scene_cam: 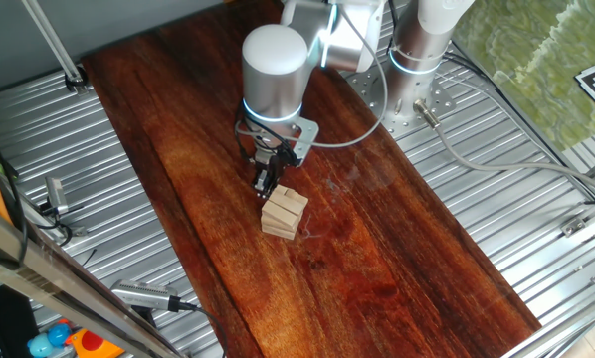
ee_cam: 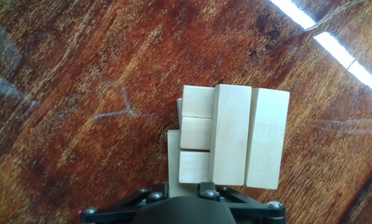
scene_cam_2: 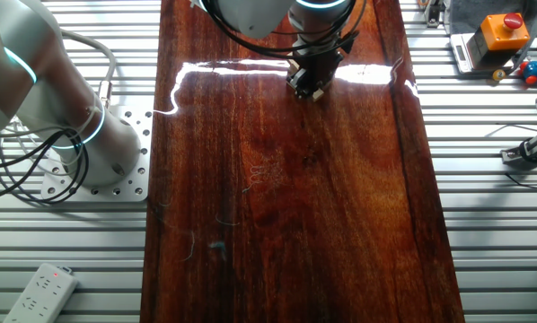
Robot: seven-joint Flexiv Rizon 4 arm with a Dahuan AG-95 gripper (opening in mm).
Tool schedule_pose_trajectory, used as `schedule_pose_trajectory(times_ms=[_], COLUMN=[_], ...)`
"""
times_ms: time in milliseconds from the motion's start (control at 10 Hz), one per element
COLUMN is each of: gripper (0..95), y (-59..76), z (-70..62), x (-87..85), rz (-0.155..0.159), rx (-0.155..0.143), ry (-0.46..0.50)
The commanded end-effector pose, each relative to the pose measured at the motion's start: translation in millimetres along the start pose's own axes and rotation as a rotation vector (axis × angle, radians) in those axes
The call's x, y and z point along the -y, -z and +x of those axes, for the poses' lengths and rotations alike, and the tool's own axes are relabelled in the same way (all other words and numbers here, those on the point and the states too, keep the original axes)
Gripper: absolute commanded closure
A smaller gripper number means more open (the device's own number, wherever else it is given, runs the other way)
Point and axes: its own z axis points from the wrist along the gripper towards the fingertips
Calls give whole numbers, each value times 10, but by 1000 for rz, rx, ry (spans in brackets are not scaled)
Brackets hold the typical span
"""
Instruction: Play Jenga
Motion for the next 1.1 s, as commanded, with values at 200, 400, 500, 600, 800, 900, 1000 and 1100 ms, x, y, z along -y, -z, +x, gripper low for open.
schedule_pose_trajectory(times_ms=[200, 400, 500, 600, 800, 900, 1000, 1100], gripper=[950, 950, 950, 950, 950, 950, 950, 950], y=[0, -2, -2, -6, -10, -13, -13, -13], z=[-2, -4, -5, -10, -18, -22, -22, -22], x=[-4, -6, -8, -14, -24, -28, -28, -29], rz=[4, 6, 6, 5, 5, 6, 7, 8], rx=[-1, -1, -1, -1, -2, -2, -2, -3], ry=[1, 1, 1, 1, 2, 1, 1, 2])
